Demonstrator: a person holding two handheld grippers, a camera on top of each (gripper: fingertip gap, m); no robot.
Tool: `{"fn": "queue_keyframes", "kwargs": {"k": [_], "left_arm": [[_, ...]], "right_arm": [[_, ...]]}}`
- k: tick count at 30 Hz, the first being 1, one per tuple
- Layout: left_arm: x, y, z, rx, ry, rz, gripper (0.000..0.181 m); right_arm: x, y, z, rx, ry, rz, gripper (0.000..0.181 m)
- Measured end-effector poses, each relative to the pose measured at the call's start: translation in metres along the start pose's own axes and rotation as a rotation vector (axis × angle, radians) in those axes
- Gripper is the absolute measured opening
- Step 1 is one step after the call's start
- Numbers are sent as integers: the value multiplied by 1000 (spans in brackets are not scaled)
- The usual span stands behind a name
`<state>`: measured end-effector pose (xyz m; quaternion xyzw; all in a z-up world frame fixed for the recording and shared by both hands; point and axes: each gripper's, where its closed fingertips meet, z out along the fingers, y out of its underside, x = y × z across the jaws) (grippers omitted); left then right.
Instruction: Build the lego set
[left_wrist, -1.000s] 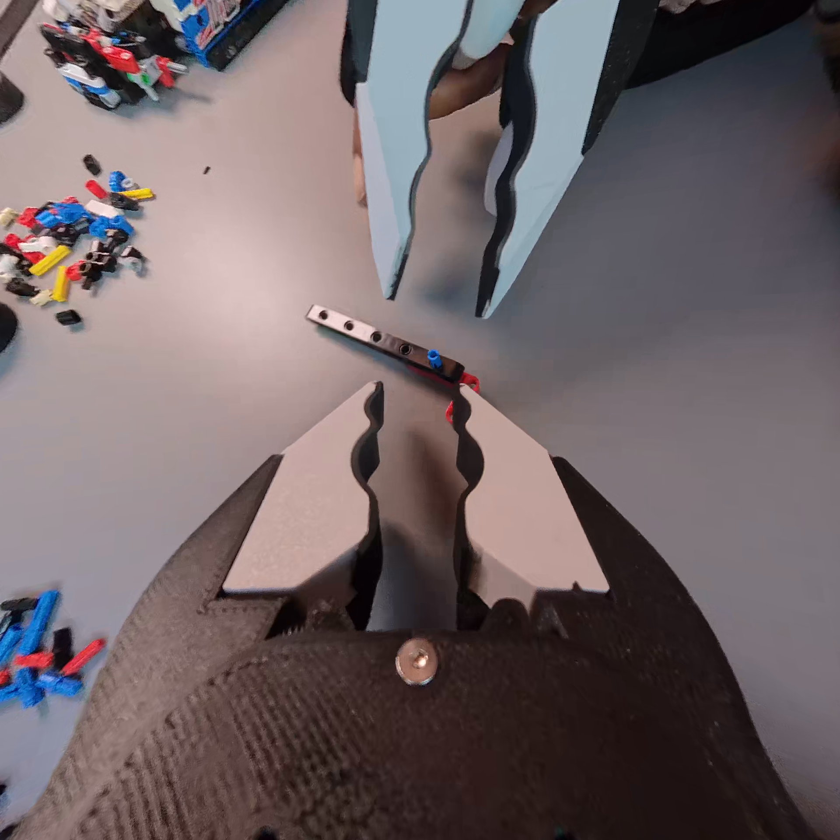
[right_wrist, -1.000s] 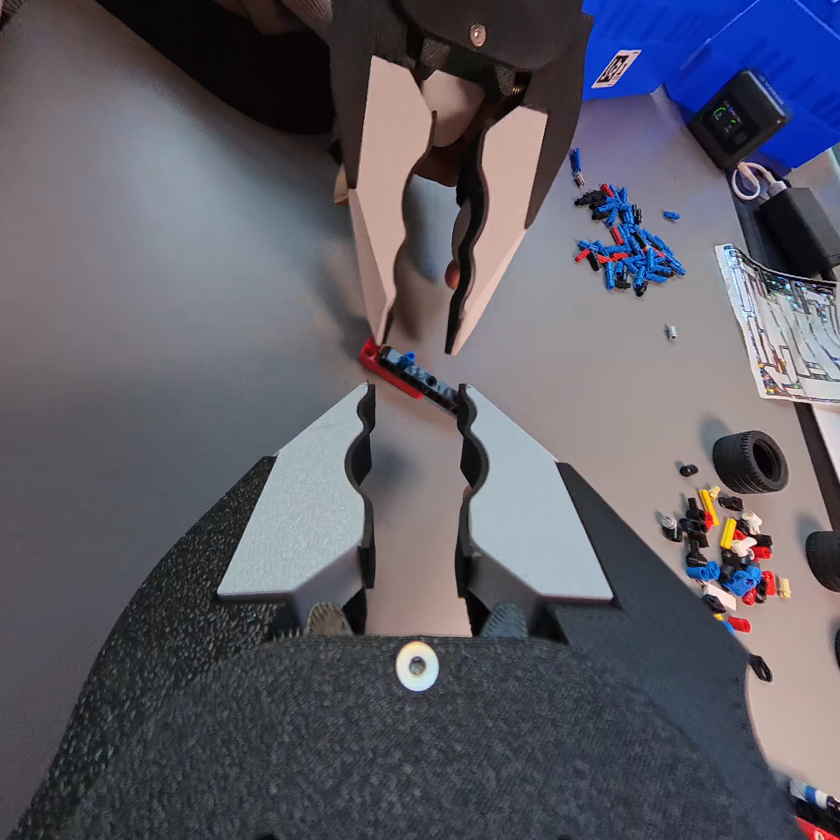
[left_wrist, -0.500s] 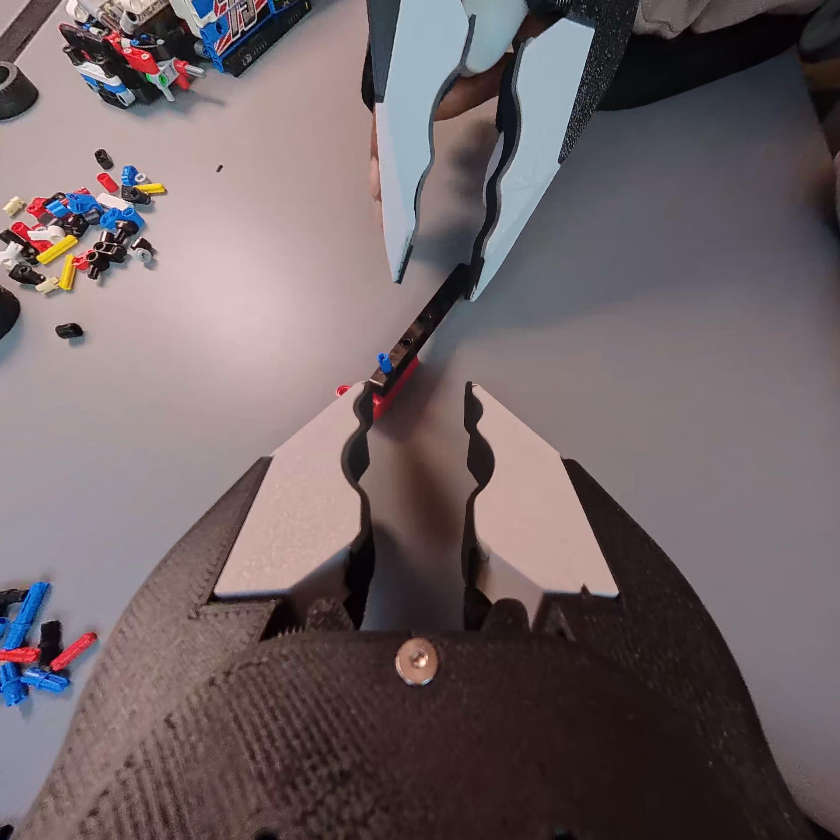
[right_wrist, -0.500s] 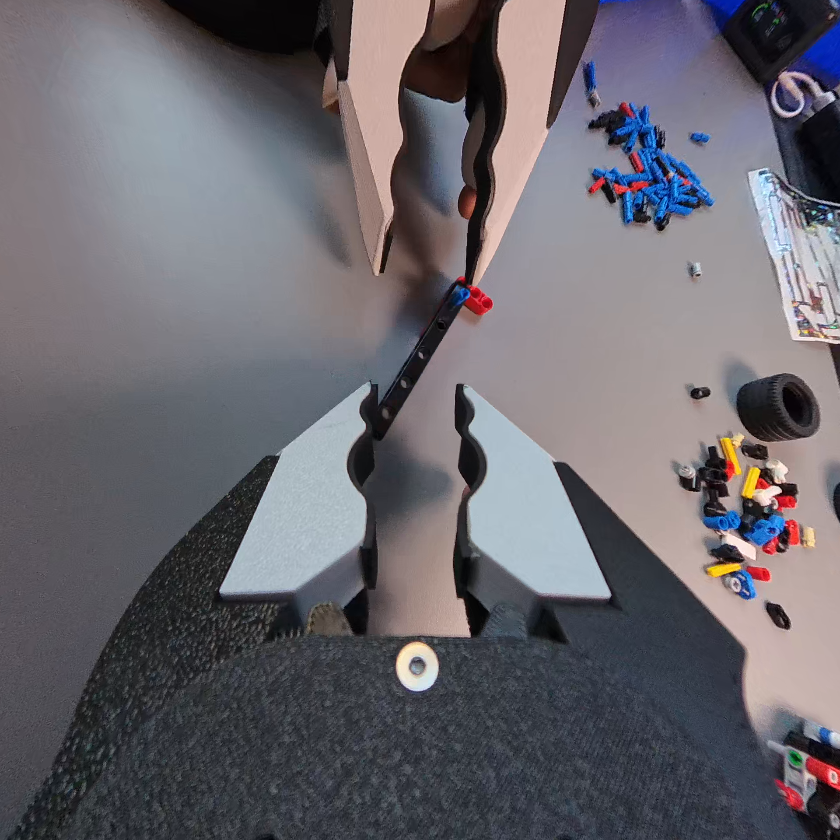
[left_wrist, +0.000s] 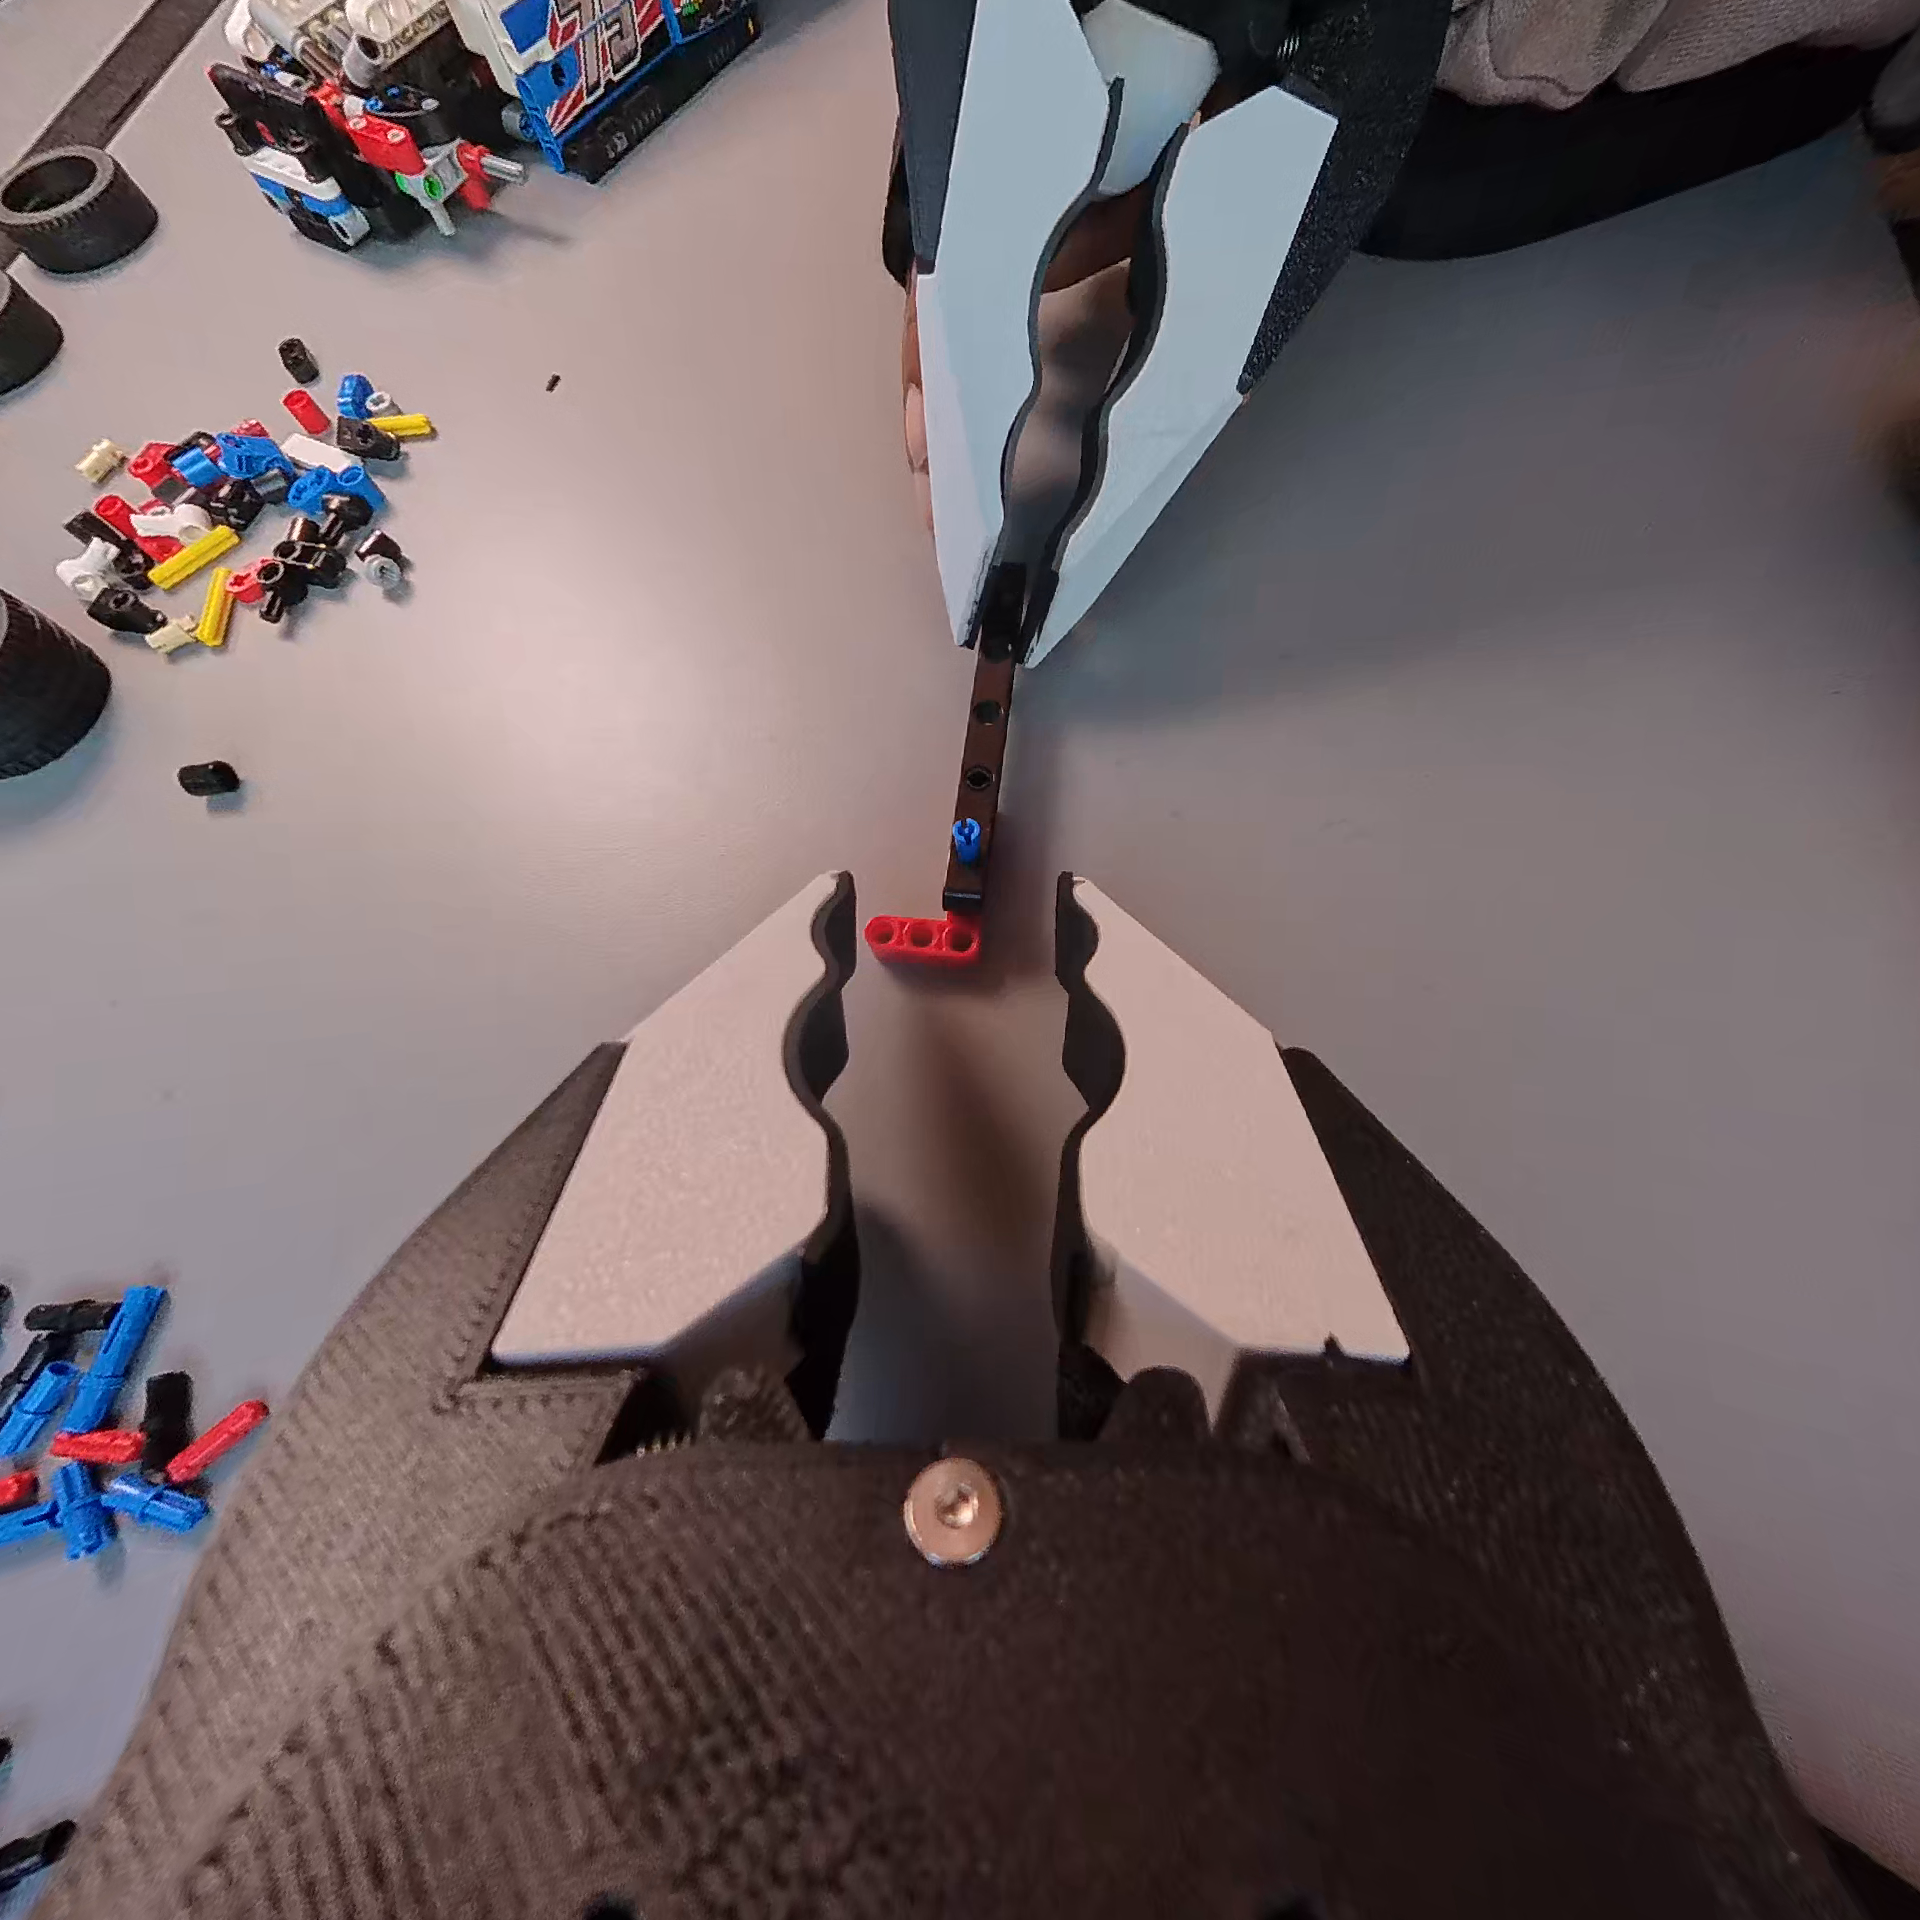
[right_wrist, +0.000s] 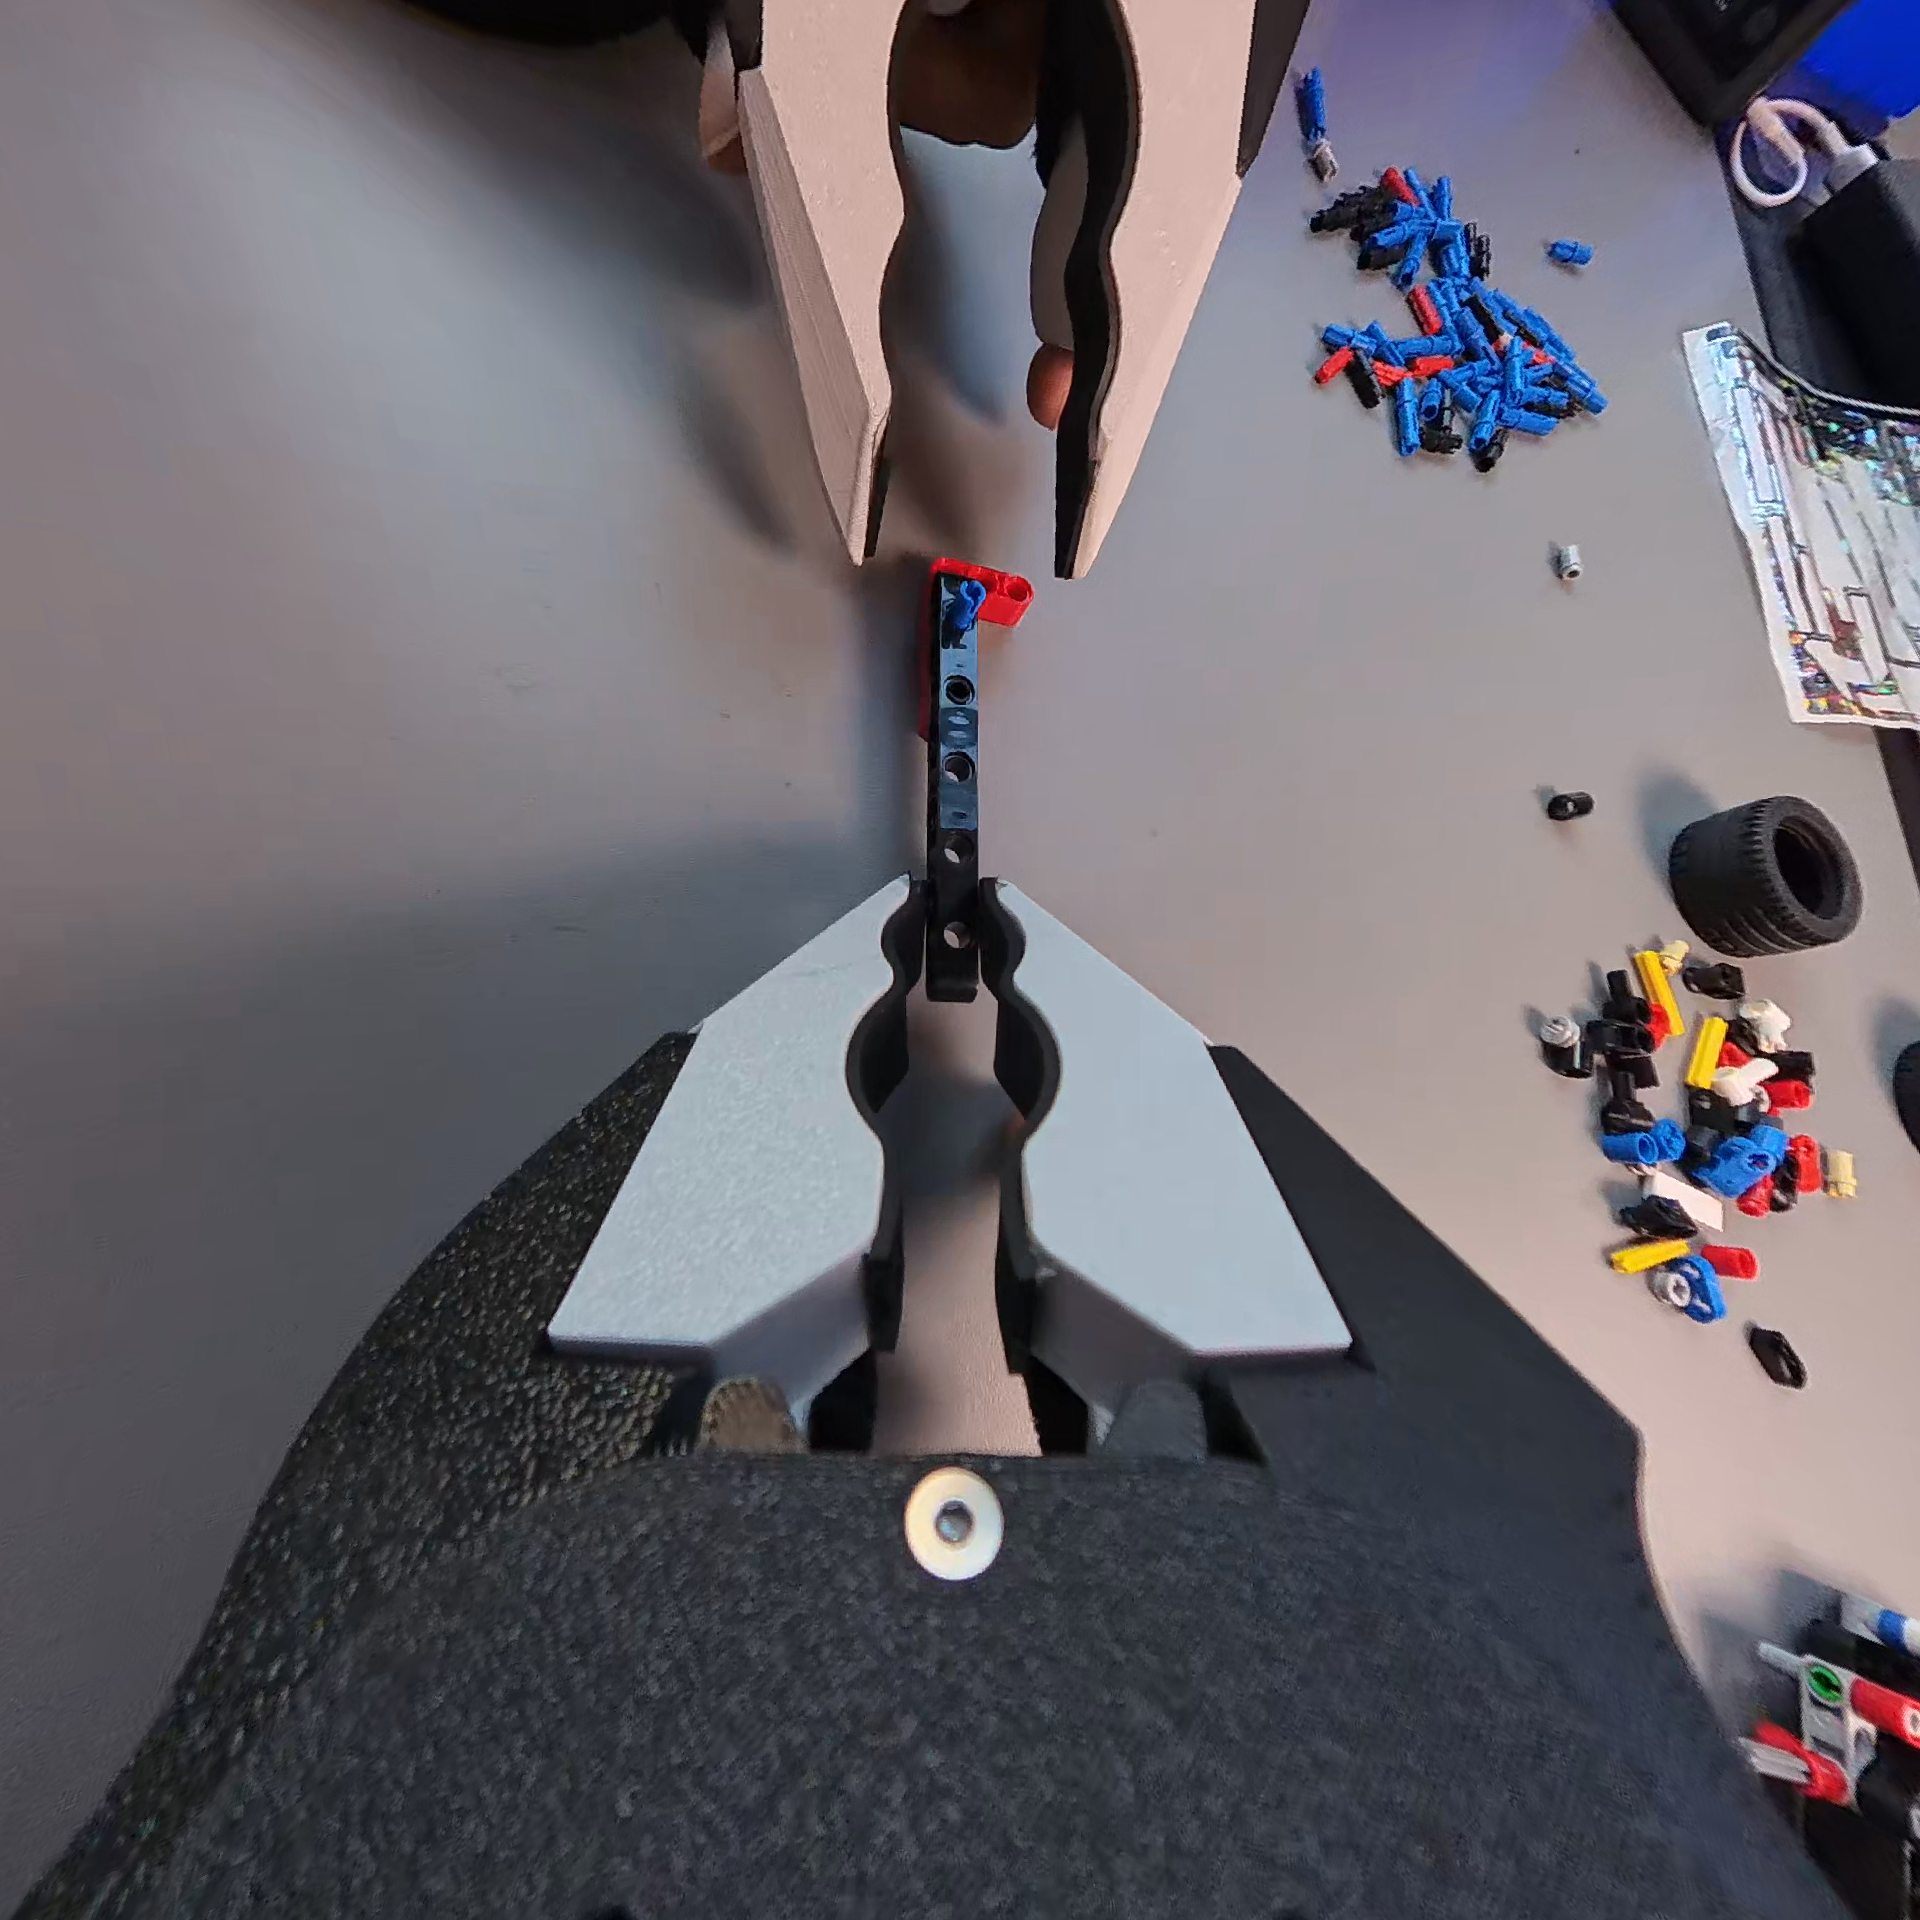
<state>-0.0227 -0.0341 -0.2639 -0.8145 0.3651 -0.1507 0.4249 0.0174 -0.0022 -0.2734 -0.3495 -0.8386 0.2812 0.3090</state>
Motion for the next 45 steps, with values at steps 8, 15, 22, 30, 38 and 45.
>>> {"fn": "queue_keyframes", "kwargs": {"k": [8, 15, 22, 30, 38, 45], "left_arm": [[-3, -3, -2, 21, -17, 2, 37], [-16, -17, -9, 110, -93, 0, 39], [-63, -54, -55, 401, -380, -95, 43], [-101, -59, -110, 553, -685, -167, 45], [-111, -55, -125, 584, -753, -204, 44], [-113, -53, -127, 590, -753, -226, 43]], "right_arm": [[4, -5, -5, 42, 0, 36, 7], [9, 2, -11, 45, -1, 57, 7], [28, -10, -22, 157, 47, 170, 22], [120, -39, -80, 543, 435, 459, 24], [165, -31, -98, 608, 646, 548, 24], [168, -23, -91, 595, 654, 564, 23]]}}
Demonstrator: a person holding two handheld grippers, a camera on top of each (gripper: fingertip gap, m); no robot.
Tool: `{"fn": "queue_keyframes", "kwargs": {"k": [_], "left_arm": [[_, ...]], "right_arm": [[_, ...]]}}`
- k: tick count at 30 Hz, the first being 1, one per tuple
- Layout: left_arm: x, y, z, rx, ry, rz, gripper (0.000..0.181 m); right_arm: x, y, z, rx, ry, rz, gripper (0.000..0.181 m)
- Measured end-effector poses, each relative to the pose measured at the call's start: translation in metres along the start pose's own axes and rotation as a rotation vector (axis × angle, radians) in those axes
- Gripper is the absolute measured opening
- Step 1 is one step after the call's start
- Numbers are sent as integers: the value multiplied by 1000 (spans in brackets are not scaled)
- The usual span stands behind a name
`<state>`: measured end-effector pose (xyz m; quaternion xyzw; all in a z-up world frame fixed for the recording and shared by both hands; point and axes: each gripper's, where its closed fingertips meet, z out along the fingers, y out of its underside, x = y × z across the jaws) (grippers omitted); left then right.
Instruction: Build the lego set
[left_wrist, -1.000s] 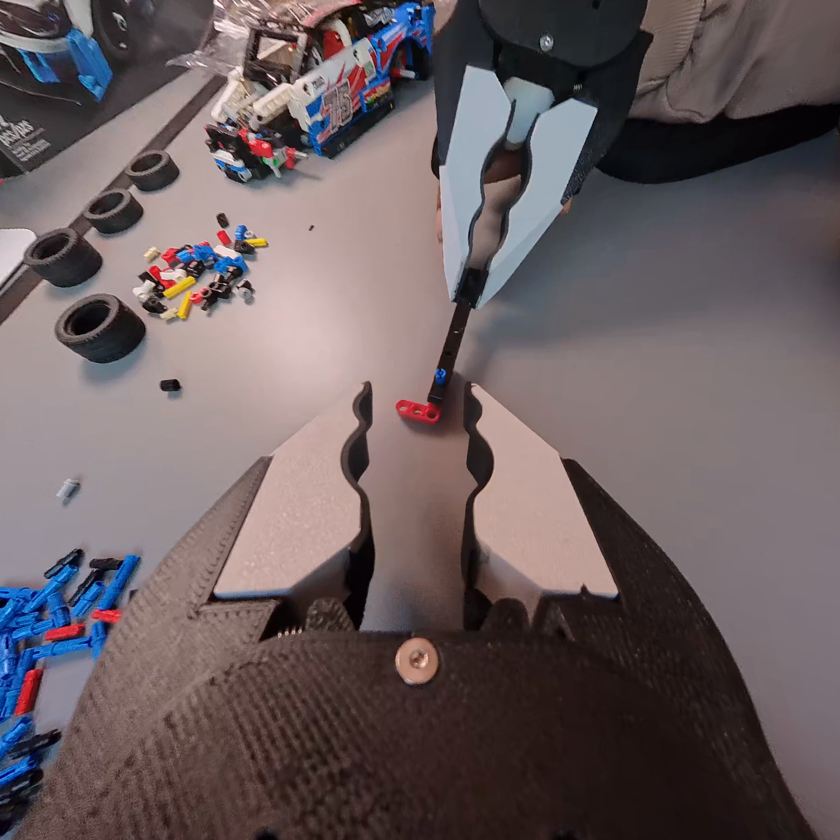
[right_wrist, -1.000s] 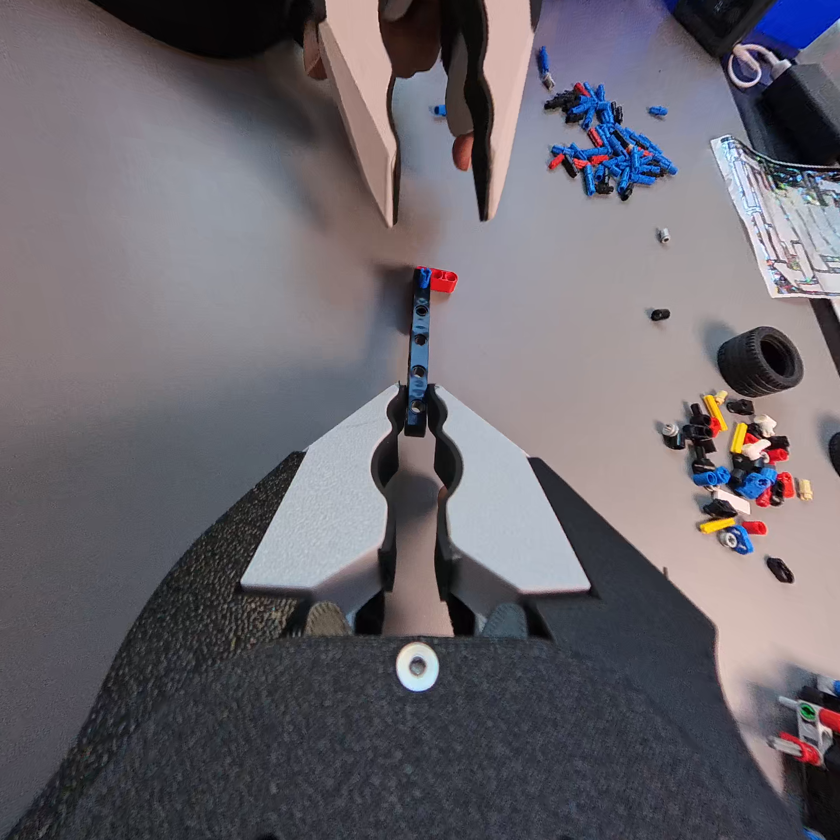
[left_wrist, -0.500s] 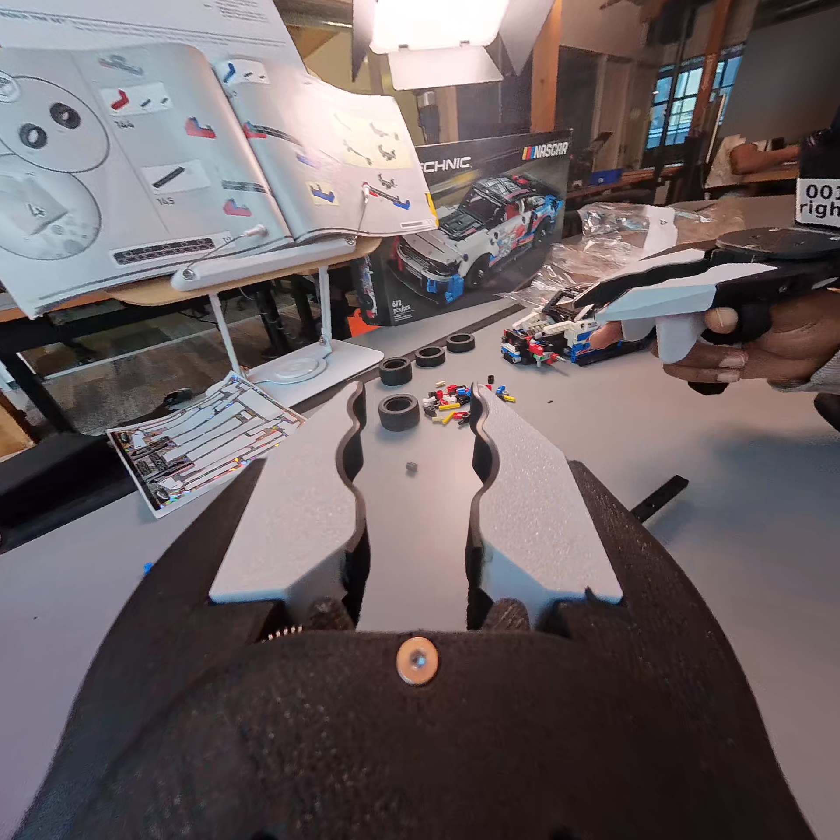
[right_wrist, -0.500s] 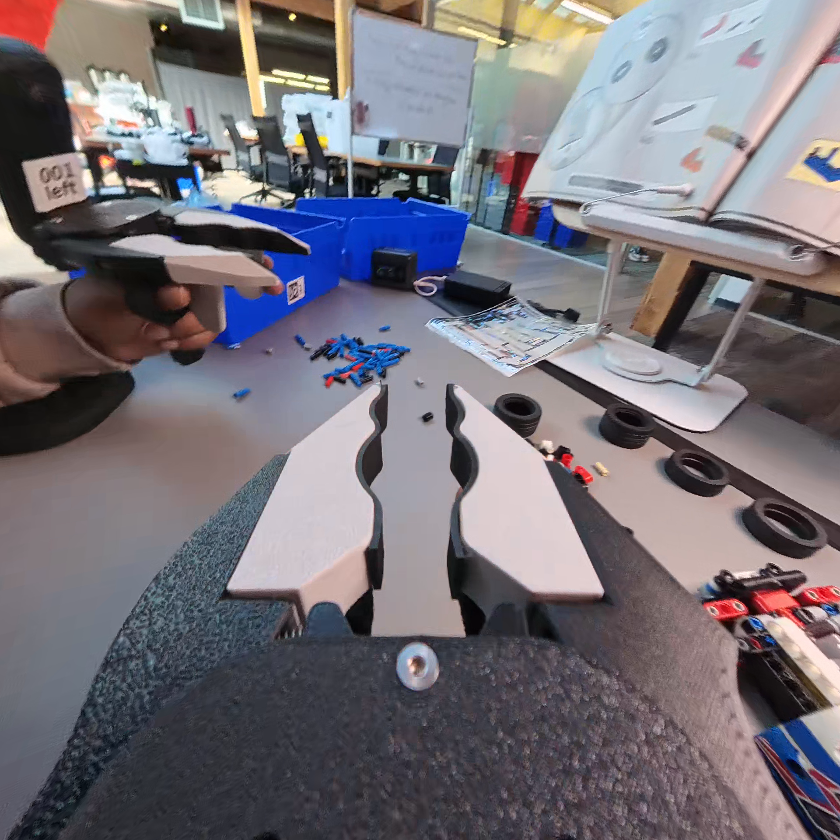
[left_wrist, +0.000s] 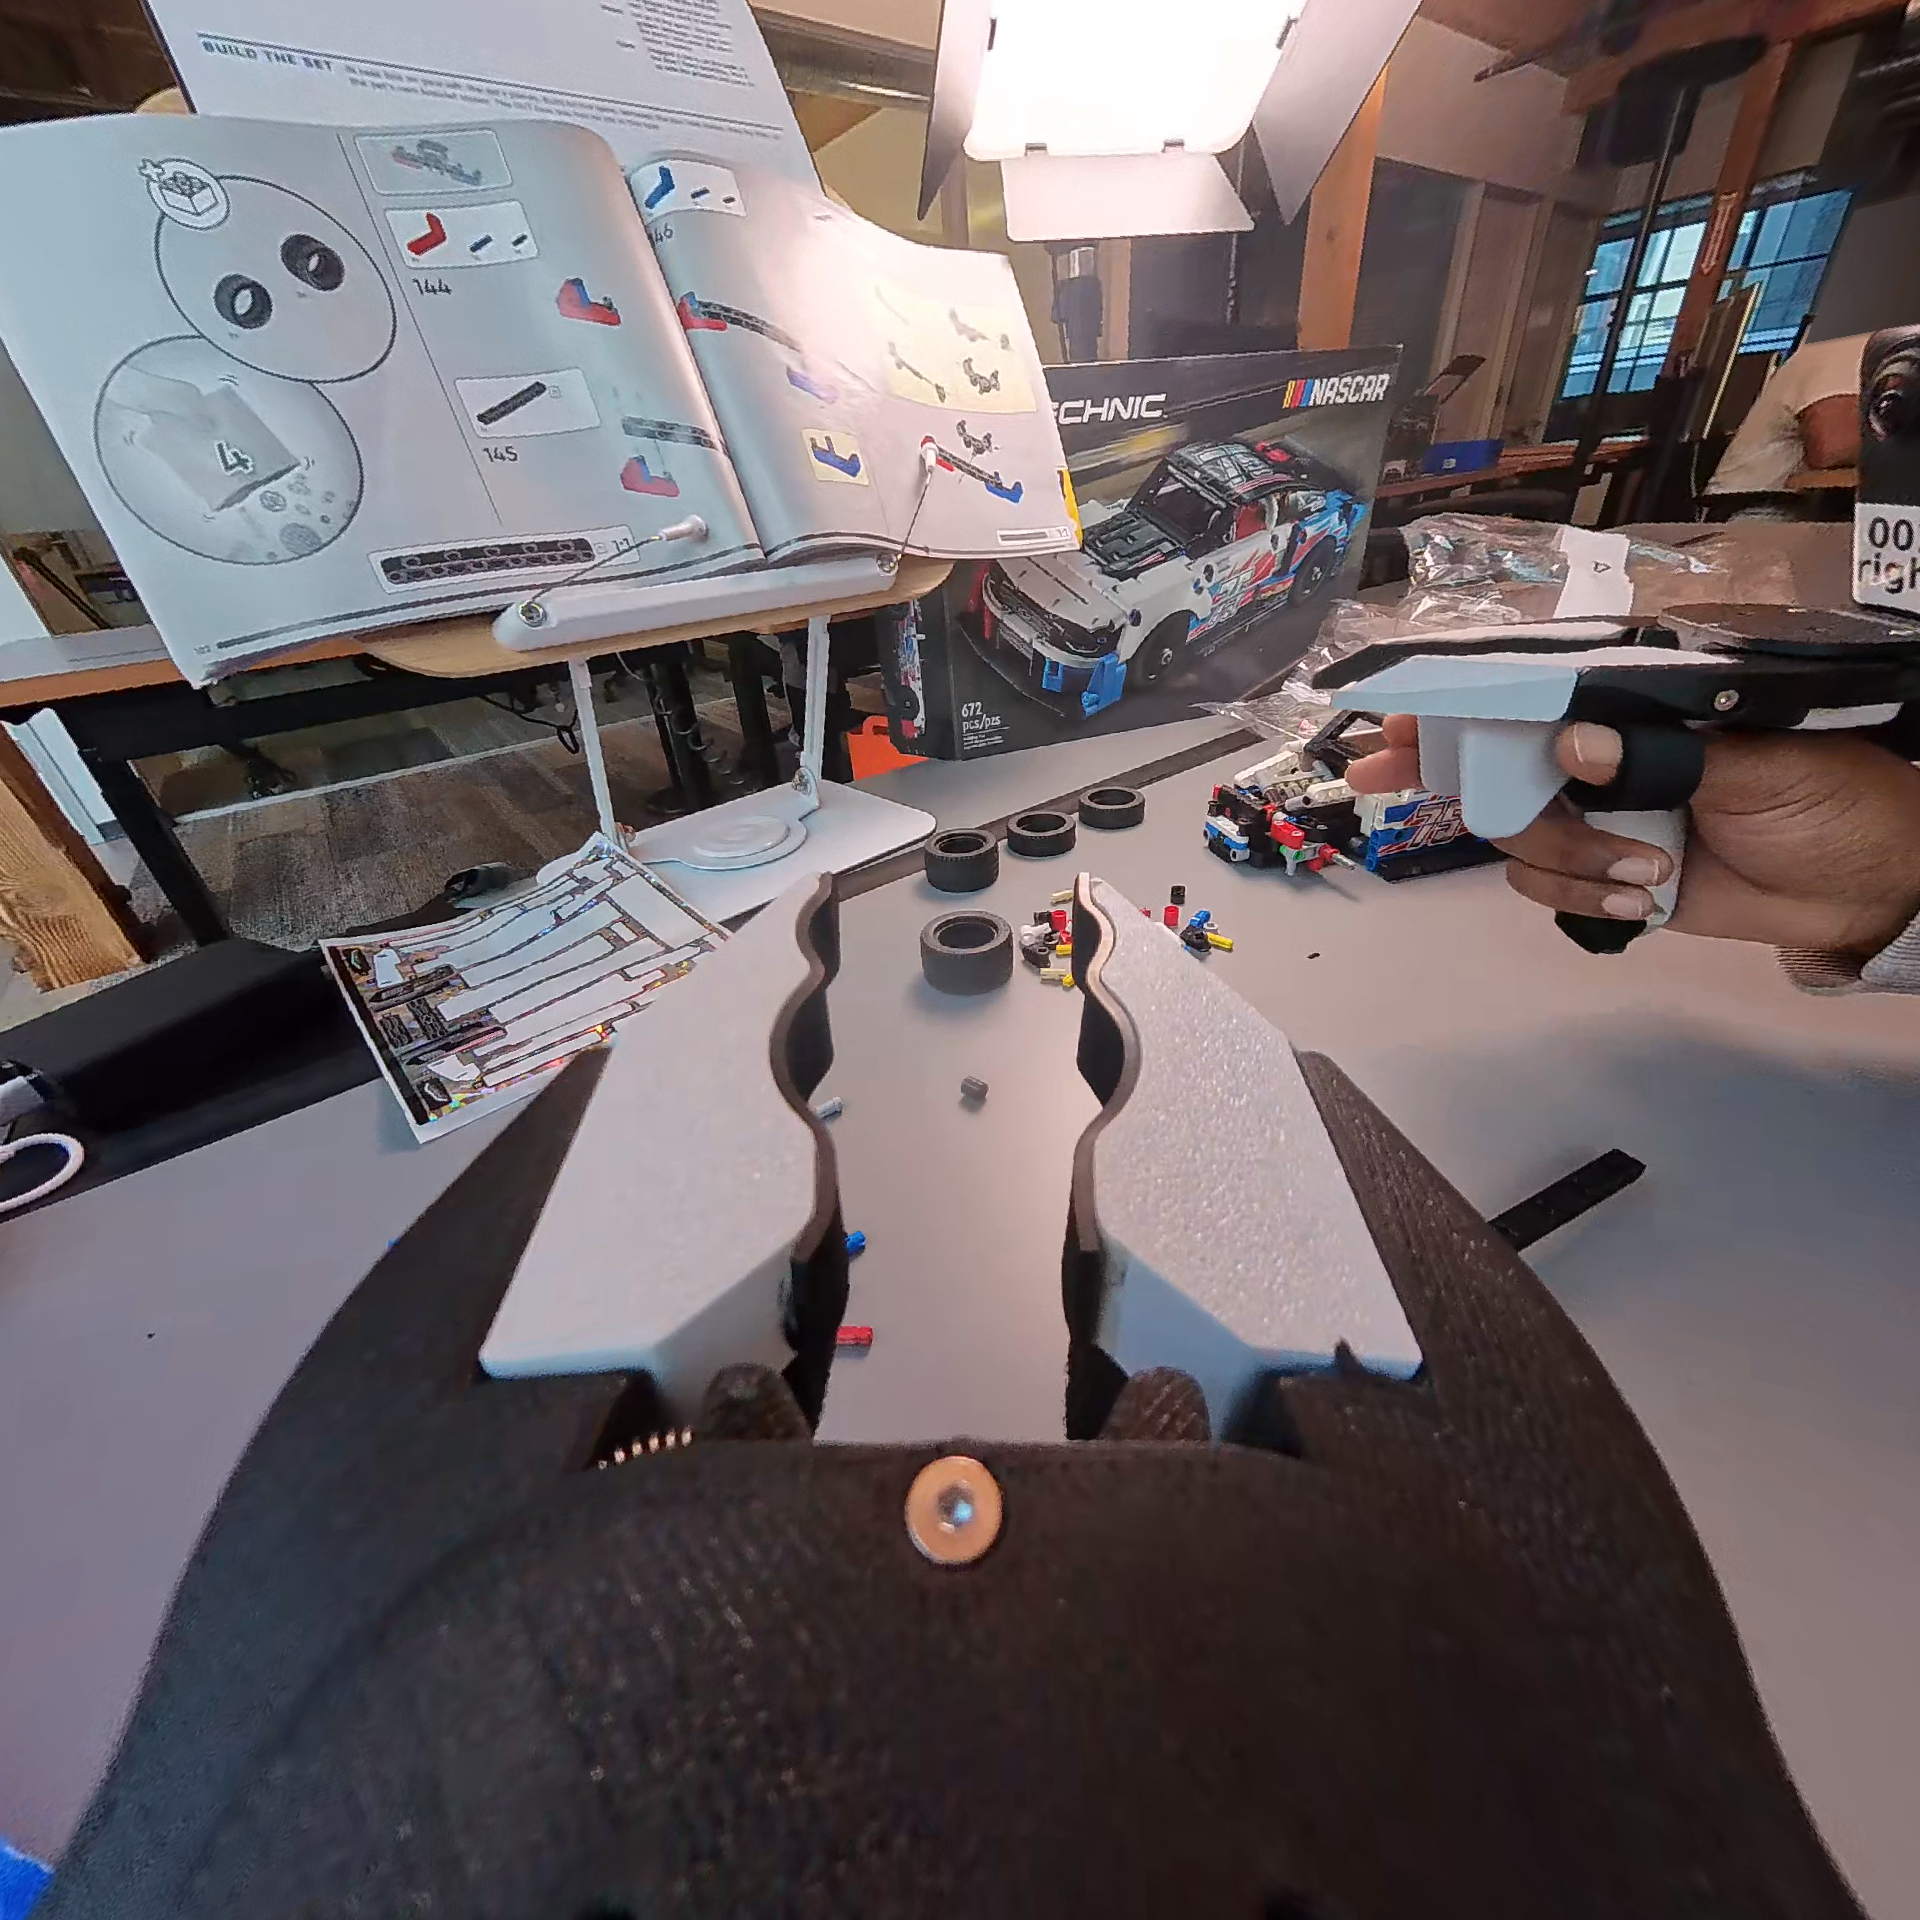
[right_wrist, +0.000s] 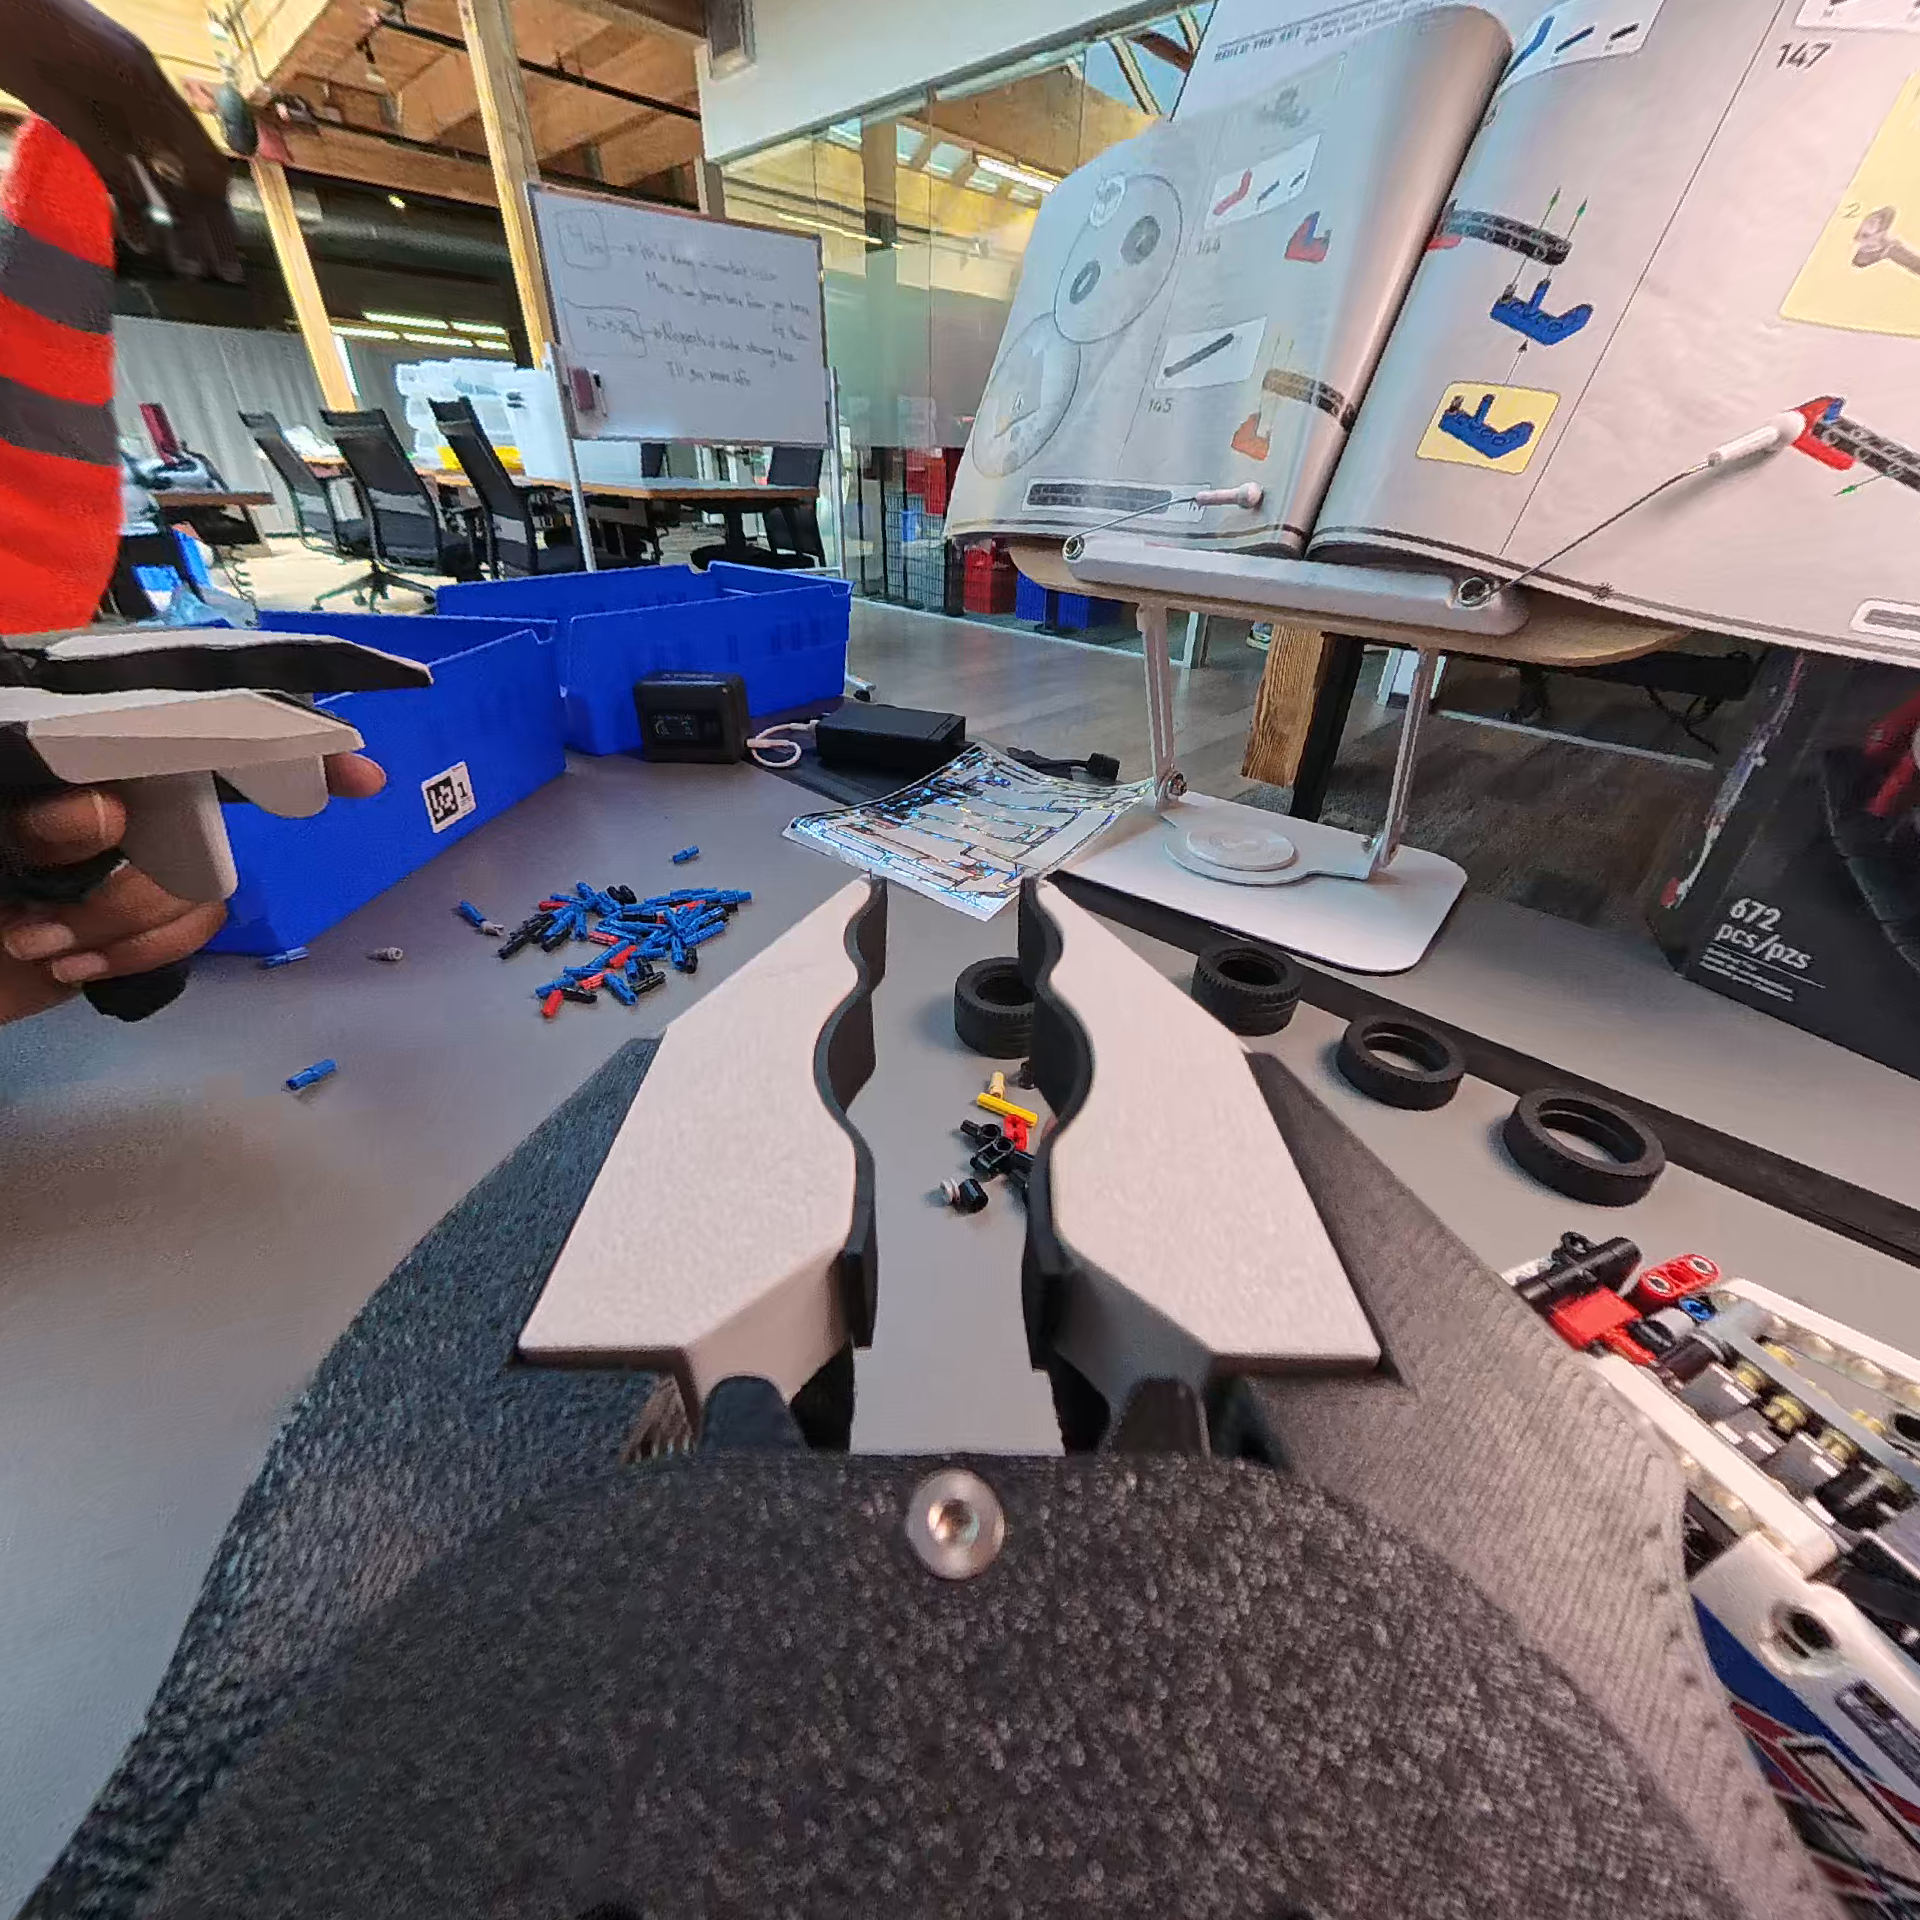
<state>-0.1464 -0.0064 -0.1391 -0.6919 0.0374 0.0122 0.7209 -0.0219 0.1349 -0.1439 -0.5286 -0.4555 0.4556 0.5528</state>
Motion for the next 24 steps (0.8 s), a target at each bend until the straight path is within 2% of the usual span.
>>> {"fn": "queue_keyframes", "kwargs": {"k": [11, 14, 16, 18, 21, 24], "left_arm": [[-1, 6, 2, -17, -6, 6, 43], [-1, 6, 2, -19, -6, 14, 43], [0, 6, 2, -17, -5, 22, 42], [2, 5, 2, -15, 1, 31, 42], [6, 5, 2, -17, 16, 46, 41], [12, 8, 4, -24, 46, 58, 41]], "right_arm": [[2, 3, -14, -5, -7, 0, 24], [-3, 0, -17, -1, -35, -30, 23], [-17, -1, -21, -13, -112, -76, 20], [-44, 11, -26, -104, -273, -105, 20], [-94, 53, -47, -352, -572, -156, 22], [-116, 95, -64, -559, -671, -308, 29]]}}
